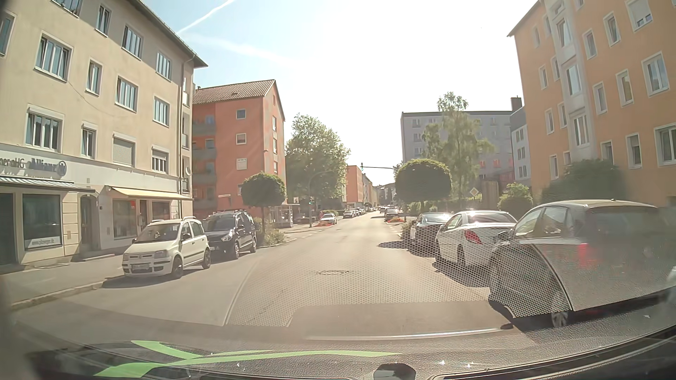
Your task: Follow the waypoints while adhering to traffic rules and regulations
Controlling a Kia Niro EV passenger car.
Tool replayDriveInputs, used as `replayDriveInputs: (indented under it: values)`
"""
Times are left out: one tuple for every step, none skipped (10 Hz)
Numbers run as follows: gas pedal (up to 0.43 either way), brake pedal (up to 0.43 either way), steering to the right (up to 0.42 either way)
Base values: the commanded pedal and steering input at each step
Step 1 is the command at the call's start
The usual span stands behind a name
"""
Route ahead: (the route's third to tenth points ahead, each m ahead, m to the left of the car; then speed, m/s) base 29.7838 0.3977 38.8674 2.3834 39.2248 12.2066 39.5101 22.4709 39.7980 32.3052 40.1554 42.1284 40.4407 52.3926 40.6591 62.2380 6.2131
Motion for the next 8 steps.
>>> replayDriveInputs:
  values:
    - [0.000, 0.012, 0.006]
    - [0.000, 0.024, 0.006]
    - [0.000, 0.037, 0.006]
    - [0.000, 0.049, 0.007]
    - [0.000, 0.061, 0.006]
    - [0.000, 0.067, 0.006]
    - [0.000, 0.061, 0.006]
    - [0.000, 0.049, 0.005]
